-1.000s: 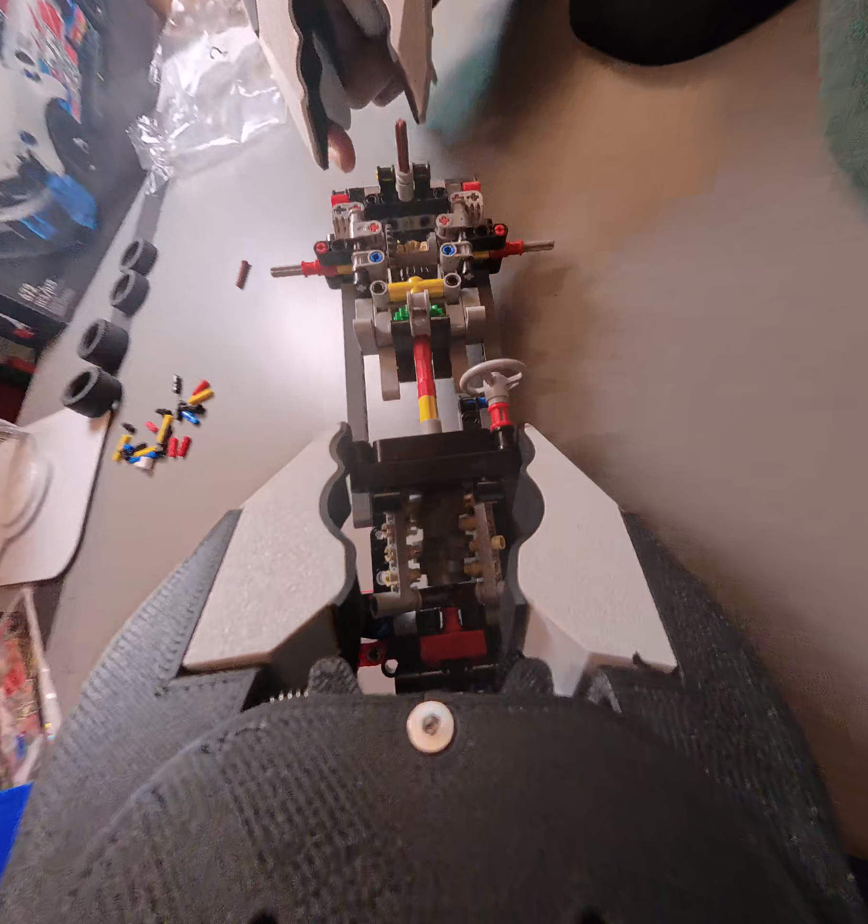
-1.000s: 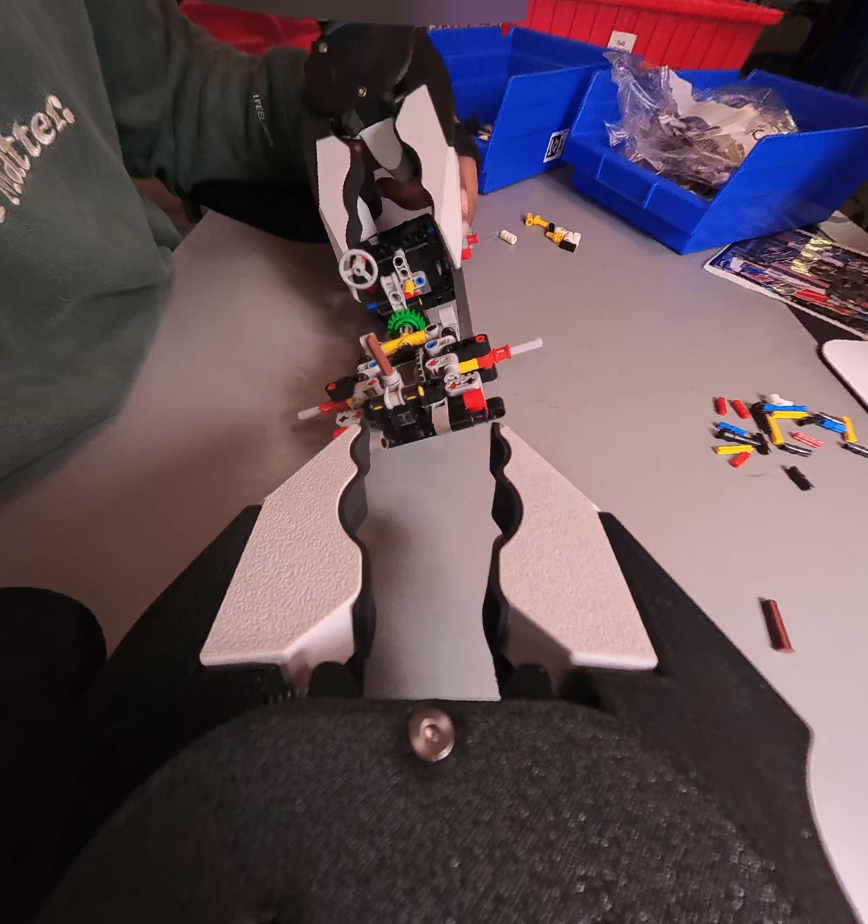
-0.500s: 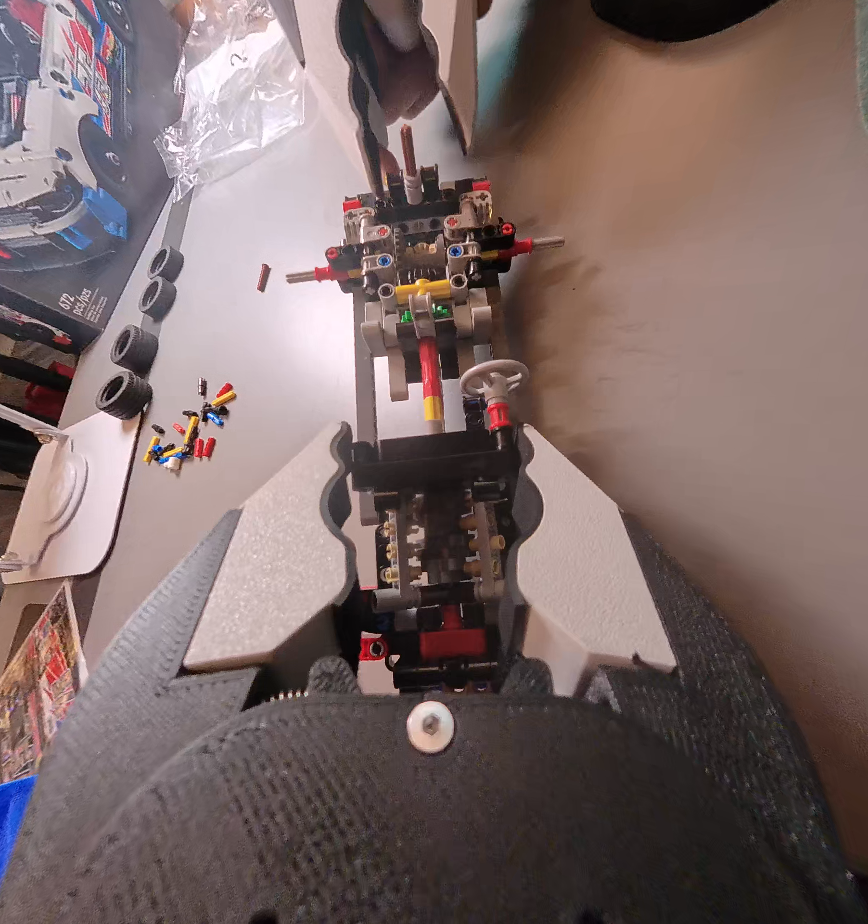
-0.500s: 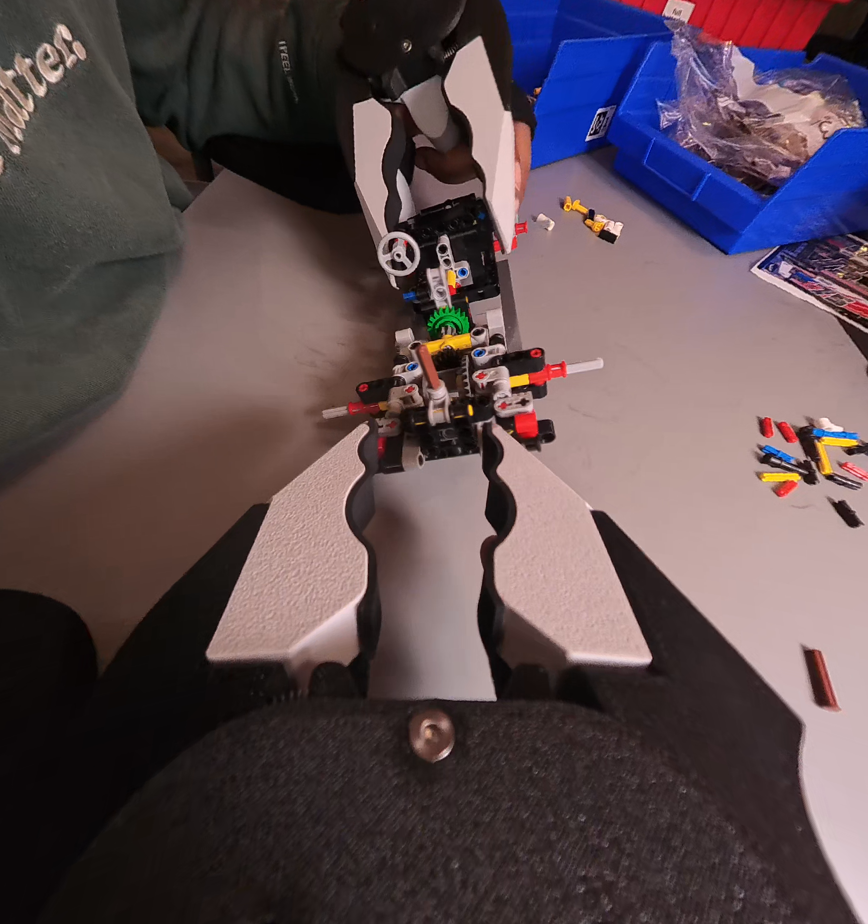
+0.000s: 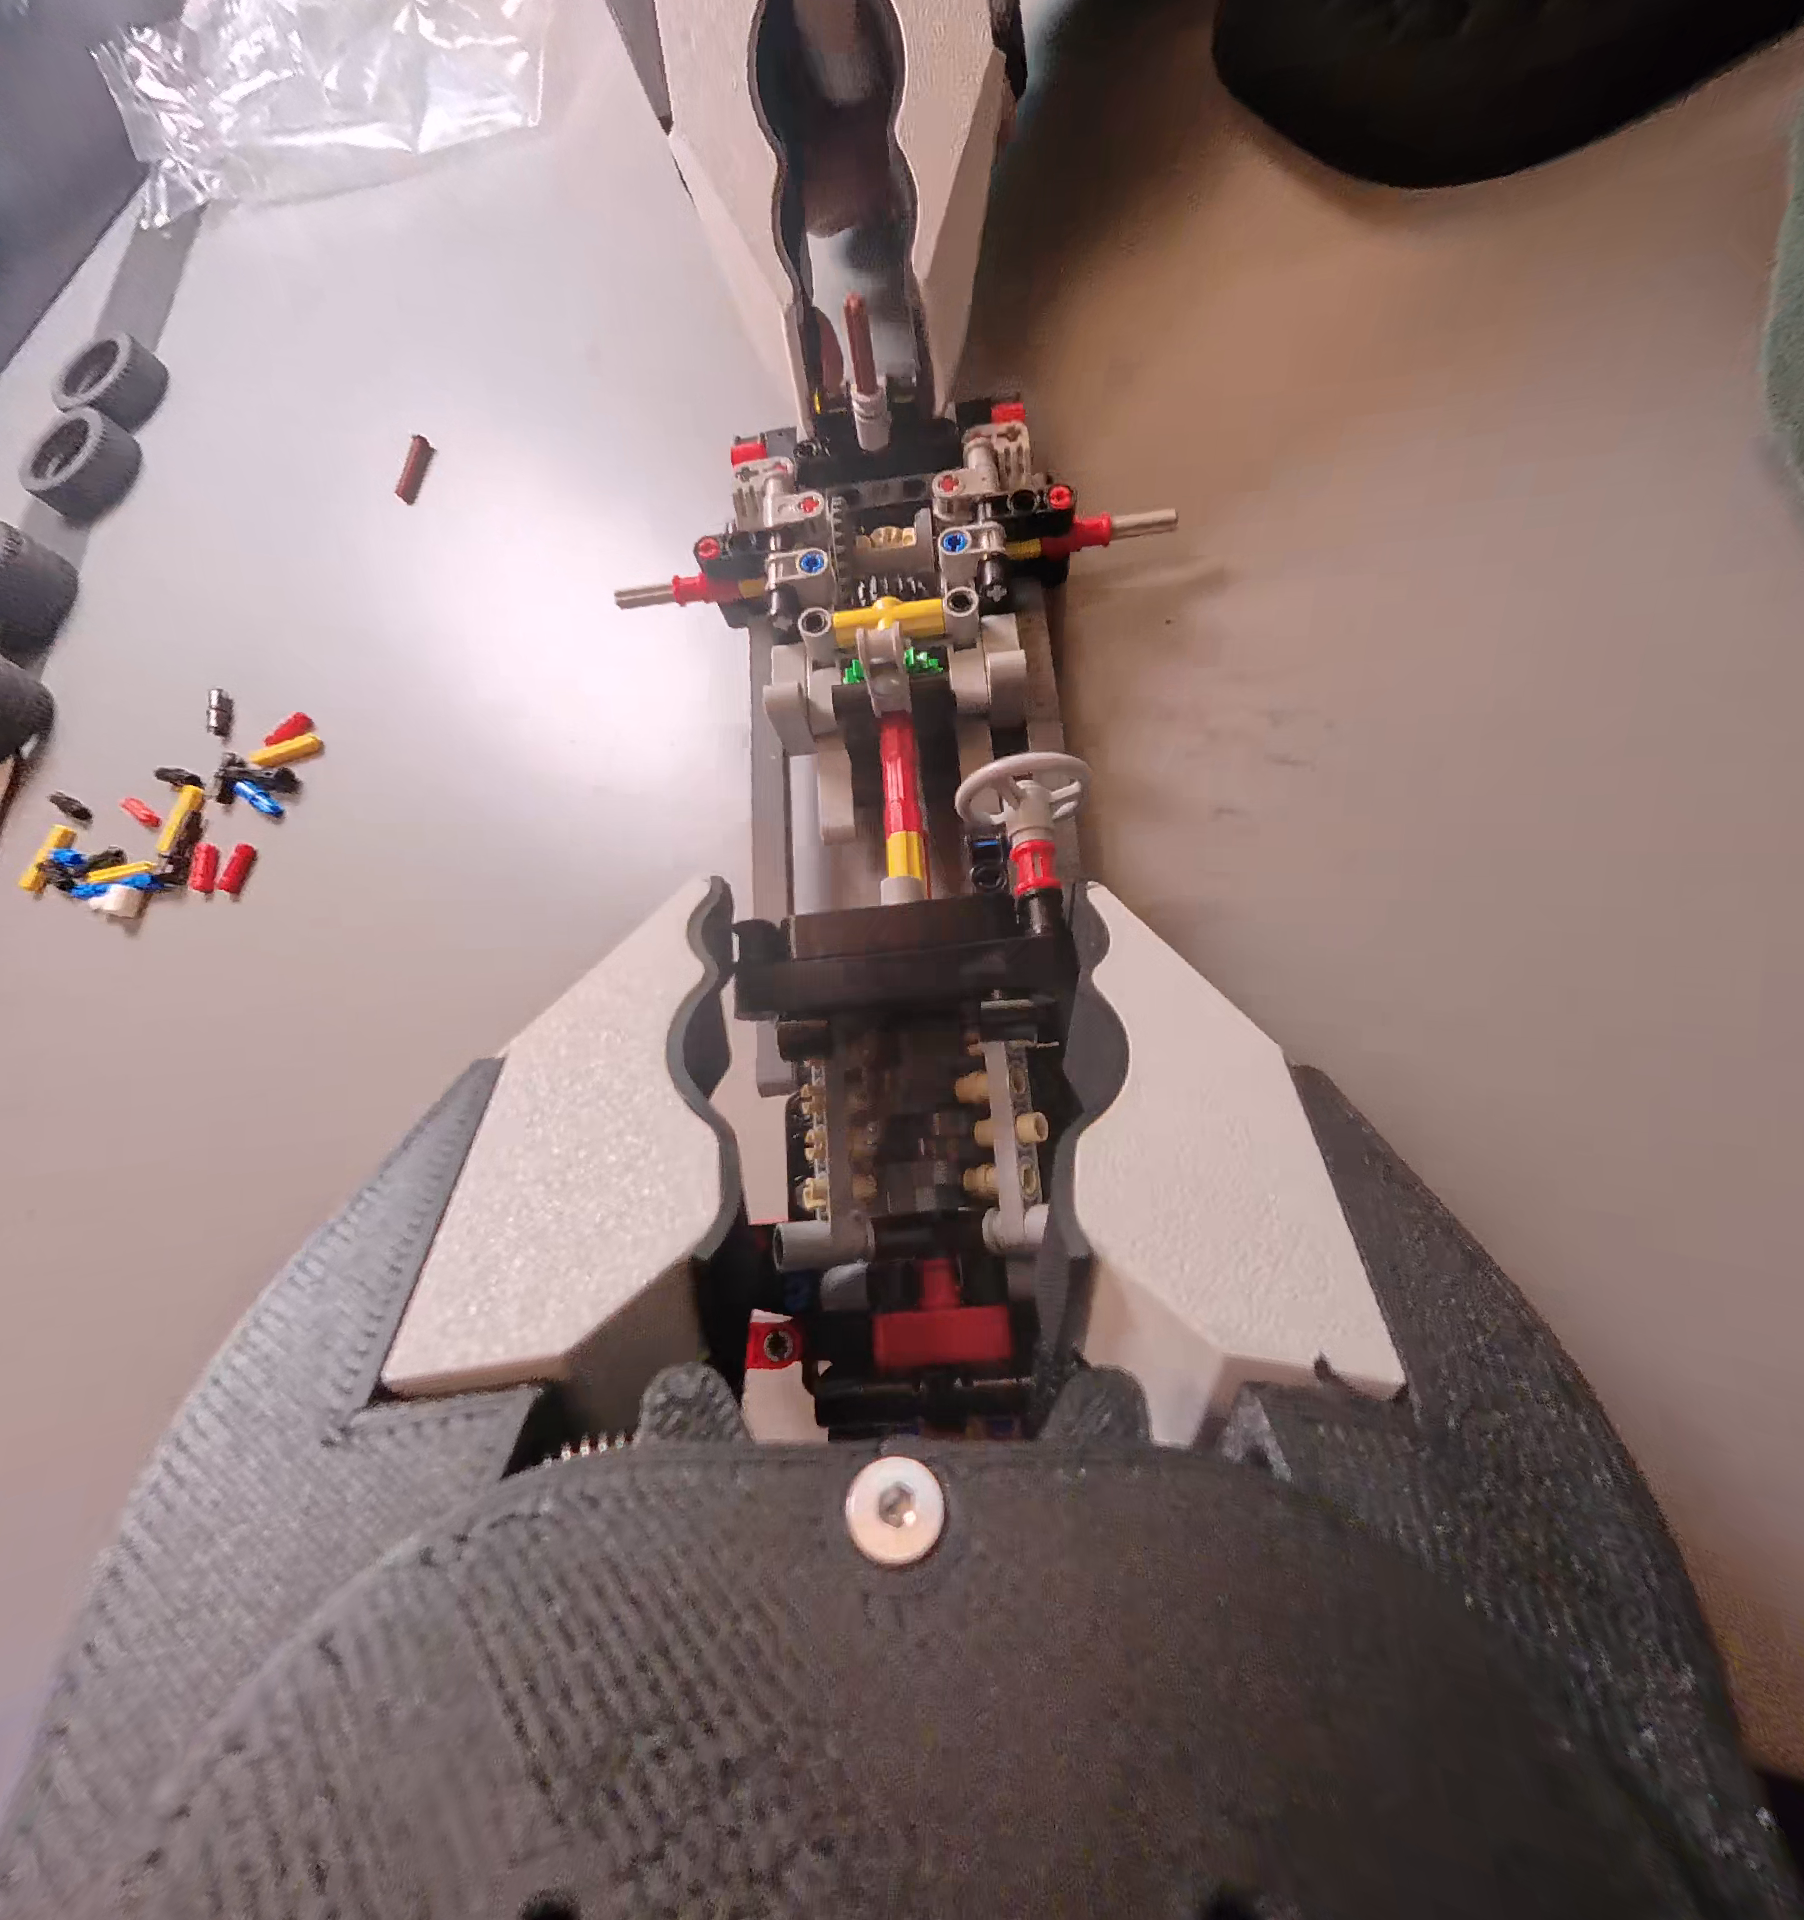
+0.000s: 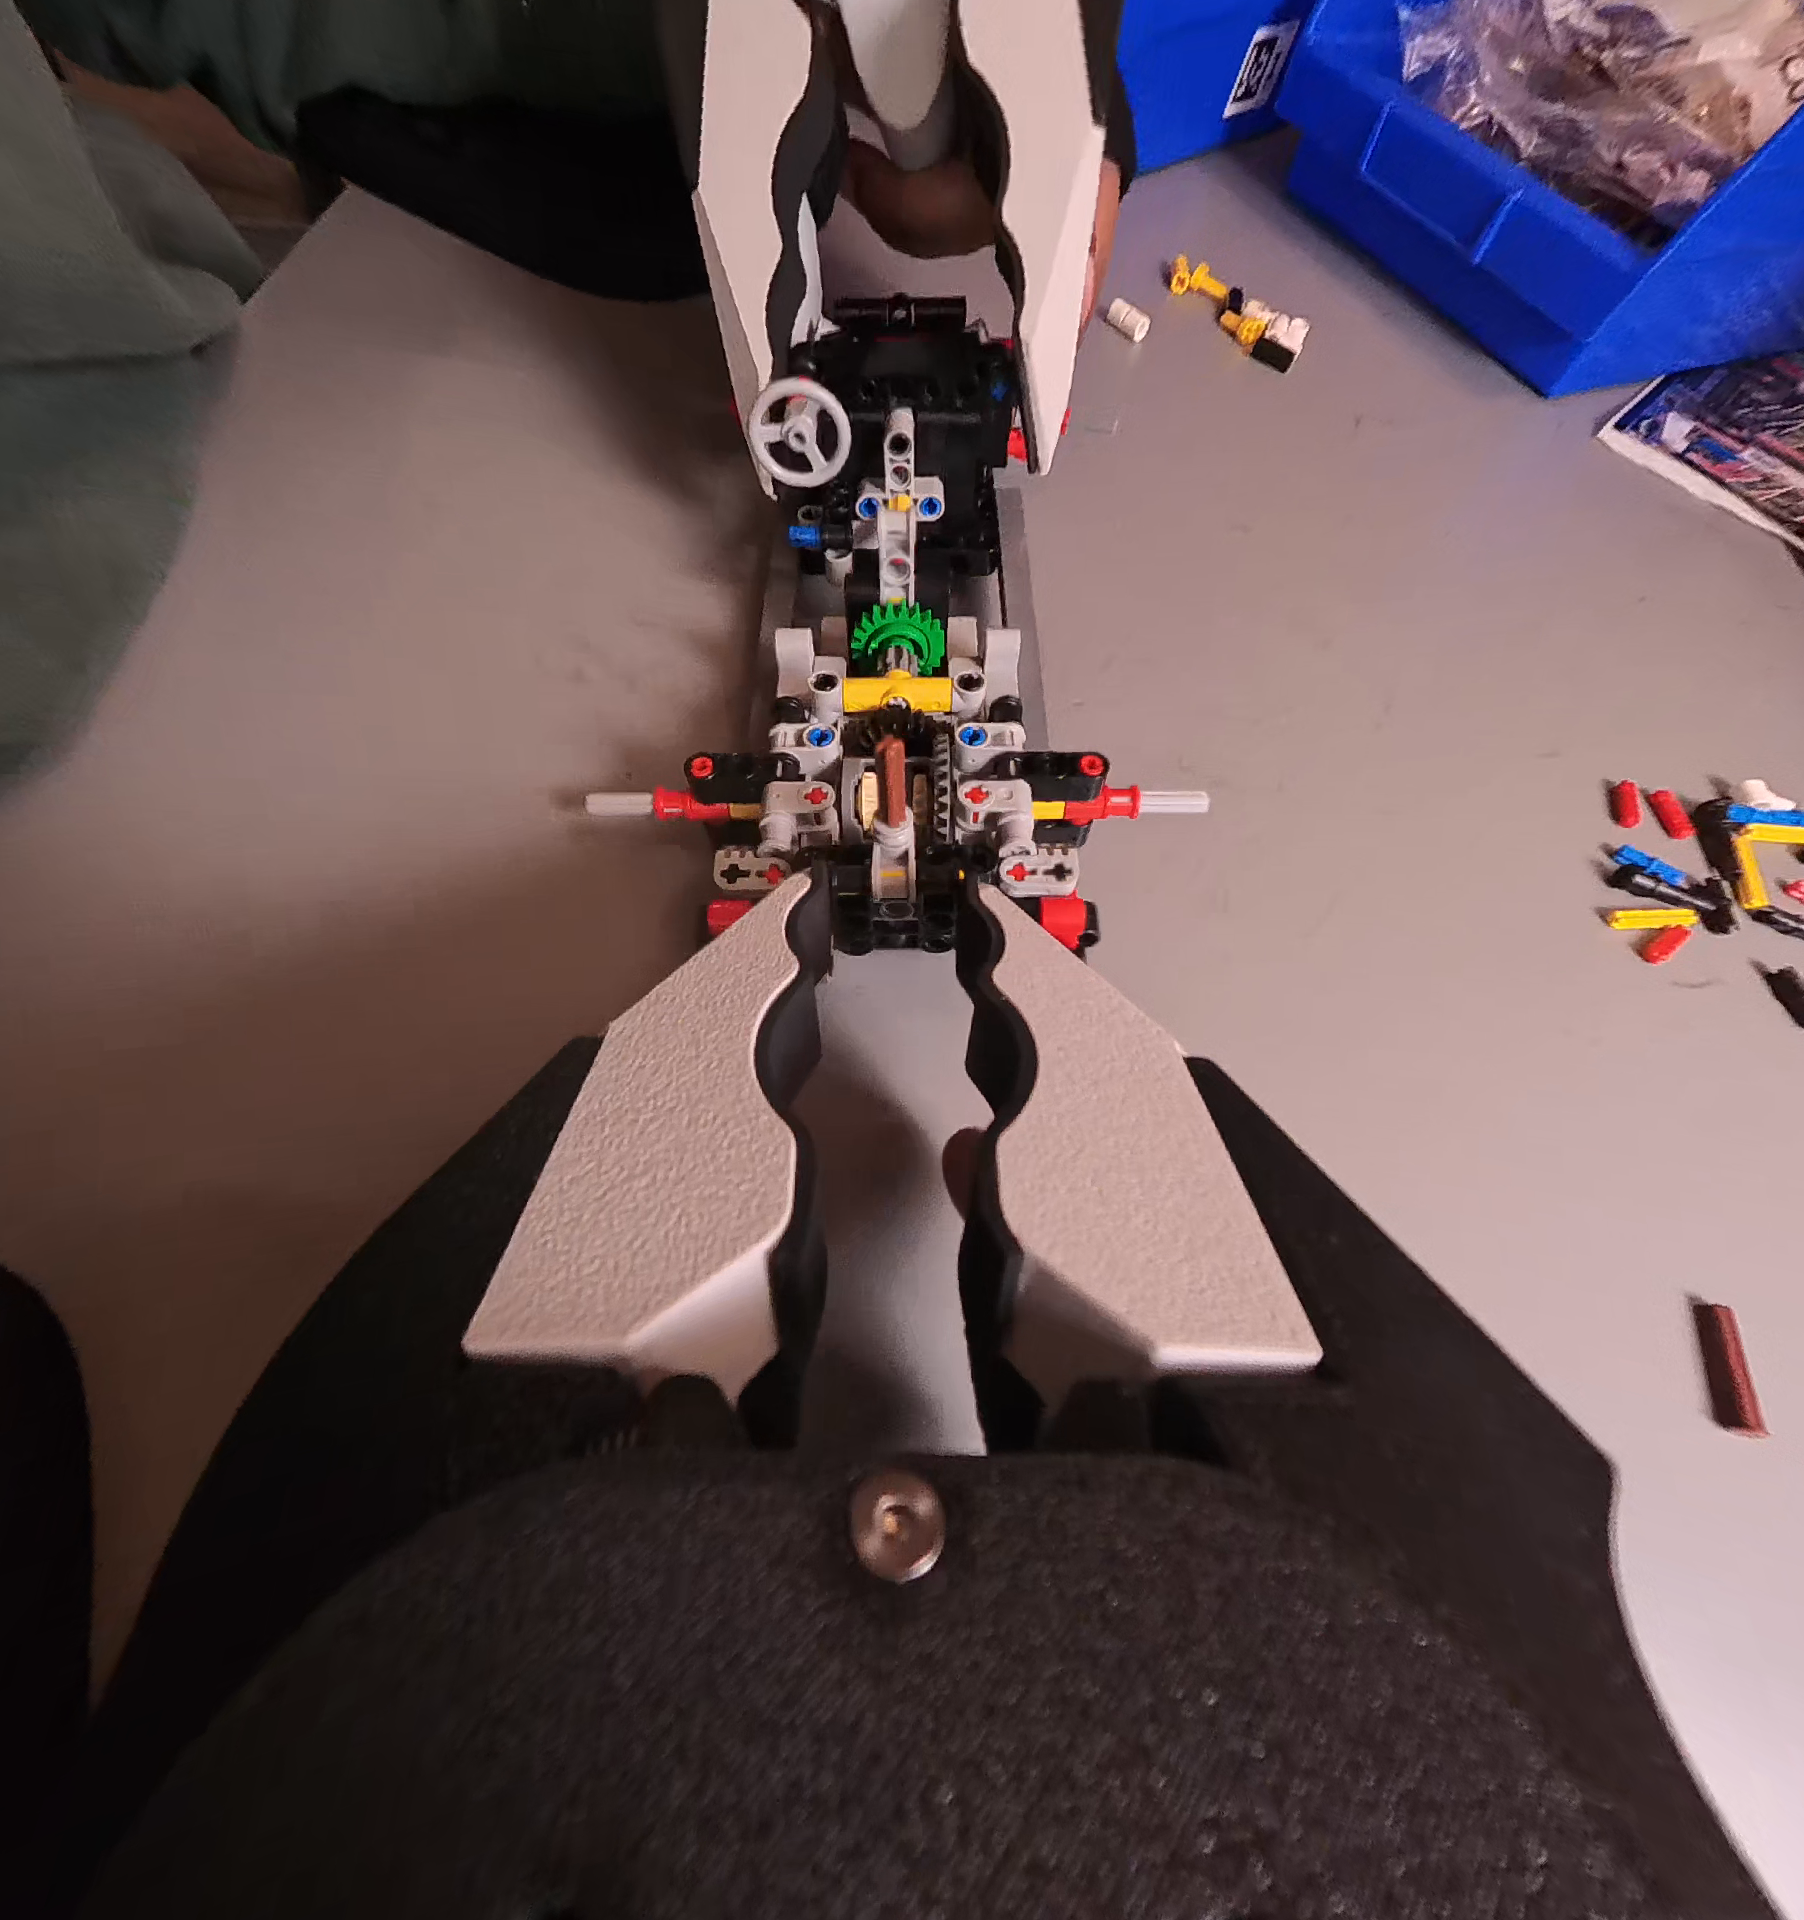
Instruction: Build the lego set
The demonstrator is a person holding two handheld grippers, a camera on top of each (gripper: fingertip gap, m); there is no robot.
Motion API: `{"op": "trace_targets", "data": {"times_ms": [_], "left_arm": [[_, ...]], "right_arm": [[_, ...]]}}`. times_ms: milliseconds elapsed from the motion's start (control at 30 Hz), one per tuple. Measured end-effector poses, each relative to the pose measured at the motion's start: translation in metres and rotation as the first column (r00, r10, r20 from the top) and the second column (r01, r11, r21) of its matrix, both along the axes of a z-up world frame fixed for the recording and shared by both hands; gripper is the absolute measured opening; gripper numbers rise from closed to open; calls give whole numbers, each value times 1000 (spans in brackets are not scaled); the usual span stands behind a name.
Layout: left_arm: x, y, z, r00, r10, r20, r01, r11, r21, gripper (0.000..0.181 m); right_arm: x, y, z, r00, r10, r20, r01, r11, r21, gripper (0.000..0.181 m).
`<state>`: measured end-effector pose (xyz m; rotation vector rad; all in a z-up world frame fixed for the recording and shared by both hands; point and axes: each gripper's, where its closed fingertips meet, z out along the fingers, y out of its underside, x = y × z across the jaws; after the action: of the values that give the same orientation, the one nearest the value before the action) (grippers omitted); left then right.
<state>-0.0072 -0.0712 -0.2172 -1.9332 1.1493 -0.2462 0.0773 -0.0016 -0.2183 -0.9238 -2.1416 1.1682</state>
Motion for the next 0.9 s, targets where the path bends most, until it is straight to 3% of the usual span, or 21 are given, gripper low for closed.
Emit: {"op": "trace_targets", "data": {"times_ms": [200,333,467,833,900], "left_arm": [[0,3,0,996,40,79,-36,998,-50,64],[3,-1,0,990,45,131,-34,996,-85,76],[4,-1,-12,996,53,67,-46,994,-104,85],[1,9,-11,991,106,84,-97,990,-100,78],[1,9,-11,991,101,86,-92,991,-97,78]], "right_arm": [[0,2,-3,999,0,49,2,999,-32,22],[0,2,-5,998,2,70,1,999,-43,21],[1,1,-6,996,9,87,-5,999,-50,21],[2,0,-8,998,-11,67,11,1000,-9,22],[2,3,-5,999,-20,50,21,1000,-13,31]]}}
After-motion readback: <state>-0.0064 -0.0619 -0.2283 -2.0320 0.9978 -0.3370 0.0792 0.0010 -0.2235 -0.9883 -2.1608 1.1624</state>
